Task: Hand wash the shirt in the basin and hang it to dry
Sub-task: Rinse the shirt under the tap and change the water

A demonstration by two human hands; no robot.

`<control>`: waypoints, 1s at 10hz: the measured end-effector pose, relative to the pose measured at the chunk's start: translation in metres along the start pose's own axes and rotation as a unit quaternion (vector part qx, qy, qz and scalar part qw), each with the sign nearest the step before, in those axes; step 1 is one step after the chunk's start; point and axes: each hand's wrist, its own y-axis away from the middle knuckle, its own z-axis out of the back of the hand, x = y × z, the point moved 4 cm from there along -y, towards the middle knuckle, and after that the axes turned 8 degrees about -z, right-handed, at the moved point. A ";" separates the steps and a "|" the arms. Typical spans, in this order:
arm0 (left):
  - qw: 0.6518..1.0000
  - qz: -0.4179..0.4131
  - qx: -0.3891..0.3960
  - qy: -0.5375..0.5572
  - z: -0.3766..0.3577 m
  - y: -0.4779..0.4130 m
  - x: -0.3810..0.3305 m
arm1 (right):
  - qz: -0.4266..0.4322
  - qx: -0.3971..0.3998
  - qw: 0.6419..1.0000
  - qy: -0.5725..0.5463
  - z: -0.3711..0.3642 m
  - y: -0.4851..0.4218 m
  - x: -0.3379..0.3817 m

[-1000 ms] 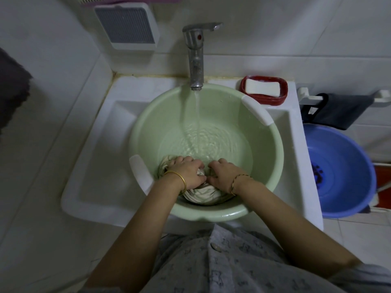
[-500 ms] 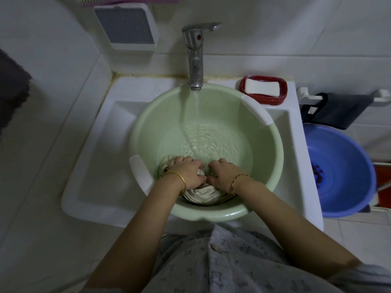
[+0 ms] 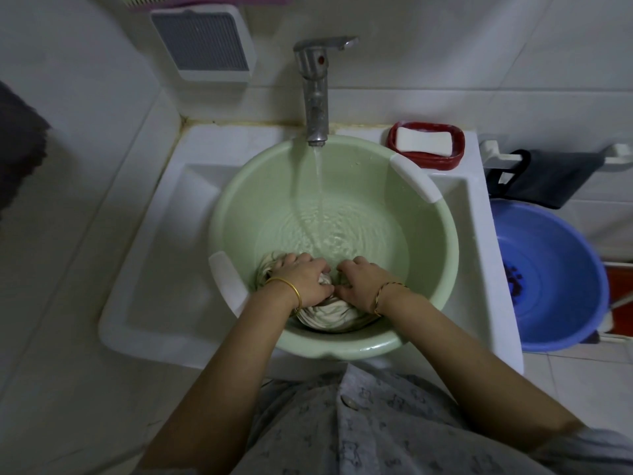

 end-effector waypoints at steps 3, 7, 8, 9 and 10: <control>1.000 0.002 -0.006 0.001 0.000 0.000 0.000 | -0.001 -0.002 1.000 0.002 0.000 -0.001 0.000; 1.000 0.001 -0.007 -0.002 0.001 0.000 -0.001 | 0.002 0.001 1.000 -0.001 0.000 0.000 0.000; 1.000 0.001 -0.005 0.000 0.001 0.000 -0.001 | 0.001 0.001 1.000 -0.002 0.000 0.000 0.000; 1.000 0.002 -0.003 -0.002 0.001 0.000 -0.001 | 0.001 -0.001 1.000 0.001 0.000 0.000 0.000; 1.000 0.001 -0.005 -0.001 0.001 0.001 -0.001 | 0.002 -0.001 1.000 0.002 0.000 0.000 0.000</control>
